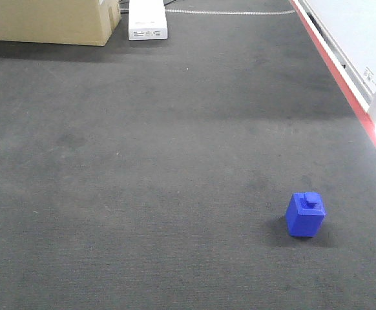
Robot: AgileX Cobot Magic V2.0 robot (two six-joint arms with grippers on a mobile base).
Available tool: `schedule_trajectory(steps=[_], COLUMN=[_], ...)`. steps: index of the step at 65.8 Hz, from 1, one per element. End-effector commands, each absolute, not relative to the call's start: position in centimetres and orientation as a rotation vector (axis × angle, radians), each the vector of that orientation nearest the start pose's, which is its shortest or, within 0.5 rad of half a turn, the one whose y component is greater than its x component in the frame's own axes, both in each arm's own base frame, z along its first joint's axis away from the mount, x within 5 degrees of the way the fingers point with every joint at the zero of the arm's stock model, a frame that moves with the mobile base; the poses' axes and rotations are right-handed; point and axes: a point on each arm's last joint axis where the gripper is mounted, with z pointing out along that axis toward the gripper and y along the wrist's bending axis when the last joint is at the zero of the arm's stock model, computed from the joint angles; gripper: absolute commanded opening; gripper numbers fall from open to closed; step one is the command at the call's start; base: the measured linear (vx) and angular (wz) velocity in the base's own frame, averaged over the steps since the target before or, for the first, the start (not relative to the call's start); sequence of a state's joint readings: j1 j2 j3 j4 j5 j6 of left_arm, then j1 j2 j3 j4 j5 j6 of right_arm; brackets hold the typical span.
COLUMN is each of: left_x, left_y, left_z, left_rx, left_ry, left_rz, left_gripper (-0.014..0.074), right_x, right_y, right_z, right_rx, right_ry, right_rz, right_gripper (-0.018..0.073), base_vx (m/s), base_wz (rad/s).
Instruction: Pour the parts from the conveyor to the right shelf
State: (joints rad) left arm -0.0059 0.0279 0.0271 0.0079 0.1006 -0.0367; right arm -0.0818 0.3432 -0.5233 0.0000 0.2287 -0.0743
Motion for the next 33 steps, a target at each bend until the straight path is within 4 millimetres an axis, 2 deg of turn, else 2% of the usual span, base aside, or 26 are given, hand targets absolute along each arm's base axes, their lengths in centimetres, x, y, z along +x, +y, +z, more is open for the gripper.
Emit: schedule_trajectory(steps=[1, 8, 17, 23, 33], left_x=[6.0, 6.0, 6.0, 6.0, 6.0], left_y=[0.0, 0.0, 0.0, 0.0, 0.0], left_z=[20.6, 20.6, 20.6, 20.6, 20.6], left_rx=[-0.033, -0.033, -0.033, -0.033, -0.033], left_ry=[1.559, 1.559, 1.559, 1.559, 1.559], left_rz=[-0.038, -0.038, -0.038, -0.038, -0.038], left_gripper=[-0.0006, -0.0006, -0.0006, -0.0006, -0.0006], right_x=[9.5, 12.1, 14.4, 15.8, 16.9], right_y=[-0.8, -0.9, -1.1, -1.2, -1.2], right_z=[36.0, 35.0, 34.1, 33.7, 34.0], right_rx=[0.016, 0.050, 0.057, 0.060, 0.074], right_ry=[1.573, 1.673, 1.727, 1.734, 1.831], right_rz=[-0.107, -0.057, -0.056, -0.058, -0.023], right_gripper=[0.0155, 0.0365, 0.0645, 0.0730, 0.0719], base_vx=[0.00, 0.00, 0.00, 0.00, 0.00], base_wz=[0.00, 0.00, 0.00, 0.00, 0.00])
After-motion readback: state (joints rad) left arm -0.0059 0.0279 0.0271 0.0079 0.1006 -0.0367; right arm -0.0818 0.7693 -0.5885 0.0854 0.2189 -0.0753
